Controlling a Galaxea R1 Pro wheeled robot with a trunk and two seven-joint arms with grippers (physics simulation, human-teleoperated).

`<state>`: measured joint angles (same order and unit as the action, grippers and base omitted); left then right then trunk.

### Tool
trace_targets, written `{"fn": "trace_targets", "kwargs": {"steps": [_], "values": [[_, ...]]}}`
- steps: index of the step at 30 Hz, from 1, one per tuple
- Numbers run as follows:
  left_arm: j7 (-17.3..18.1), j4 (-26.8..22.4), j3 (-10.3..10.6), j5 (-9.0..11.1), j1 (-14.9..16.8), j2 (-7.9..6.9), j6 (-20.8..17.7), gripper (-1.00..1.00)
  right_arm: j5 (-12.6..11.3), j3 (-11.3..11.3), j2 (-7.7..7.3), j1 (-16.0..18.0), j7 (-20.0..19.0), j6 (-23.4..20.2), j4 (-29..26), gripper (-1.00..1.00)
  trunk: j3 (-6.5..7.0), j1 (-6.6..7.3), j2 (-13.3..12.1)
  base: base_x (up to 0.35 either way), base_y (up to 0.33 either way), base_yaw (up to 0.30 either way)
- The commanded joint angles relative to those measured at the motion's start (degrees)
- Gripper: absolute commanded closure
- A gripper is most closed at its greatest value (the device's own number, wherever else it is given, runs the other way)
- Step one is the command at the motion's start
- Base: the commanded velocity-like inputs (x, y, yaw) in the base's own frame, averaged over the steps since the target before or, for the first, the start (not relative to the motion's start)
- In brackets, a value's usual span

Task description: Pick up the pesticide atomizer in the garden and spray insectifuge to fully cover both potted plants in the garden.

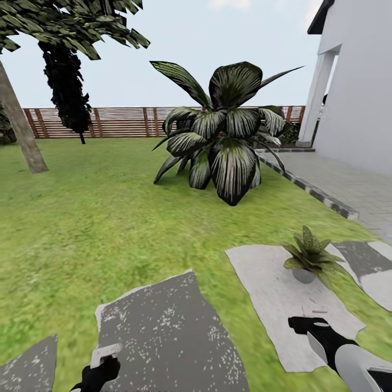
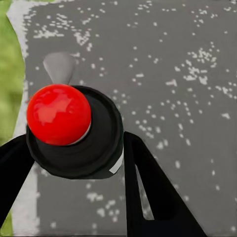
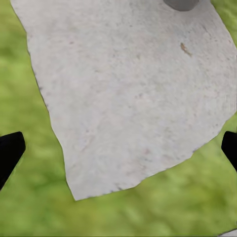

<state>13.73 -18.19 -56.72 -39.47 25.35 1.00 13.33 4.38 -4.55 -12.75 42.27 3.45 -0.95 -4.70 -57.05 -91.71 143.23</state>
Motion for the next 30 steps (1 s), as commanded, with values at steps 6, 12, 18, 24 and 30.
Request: {"fn": "trace_targets", "kwargs": {"steps": [6, 12, 18, 24, 30], "values": [[0.25, -0.04, -0.49, -0.44, 0.05, 0.08, -0.02, 1.0, 0.41, -0.46, 0.0, 0.01, 0.07, -0.1, -0.05, -1.0, -0.05, 0.01, 0.02, 0.0, 0.0, 0.252], [0.25, 0.07, -0.49, -0.44, 0.05, 0.07, -0.06, 1.0, 0.45, -0.46, 0.0, 0.0, 0.1, -0.1, -0.05, -1.0, -0.05, 0.01, 0.02, 0.011, 0.001, 0.252], [0.19, 0.08, -0.57, -0.44, 0.05, 0.06, -0.06, 1.0, 0.42, -0.46, 0.08, -0.05, 0.07, -0.1, 0.07, -1.0, -0.08, 0.01, 0.02, 0.218, 0.151, 0.169], [0.22, 0.08, -0.58, -0.44, 0.04, 0.06, 0.01, 1.0, 0.45, -0.46, 0.09, -0.08, -0.02, -0.1, 1.24, -1.0, -0.09, 0.01, 0.02, 0.263, 0.195, 0.014], [0.16, 0.08, -0.58, -0.44, 0.02, 0.06, 0.02, 1.0, 0.39, -0.46, 0.09, -0.08, -0.02, -0.07, 1.35, -1.0, -0.09, 0.01, 0.02, 0.265, 0.197, 0.001]]}}
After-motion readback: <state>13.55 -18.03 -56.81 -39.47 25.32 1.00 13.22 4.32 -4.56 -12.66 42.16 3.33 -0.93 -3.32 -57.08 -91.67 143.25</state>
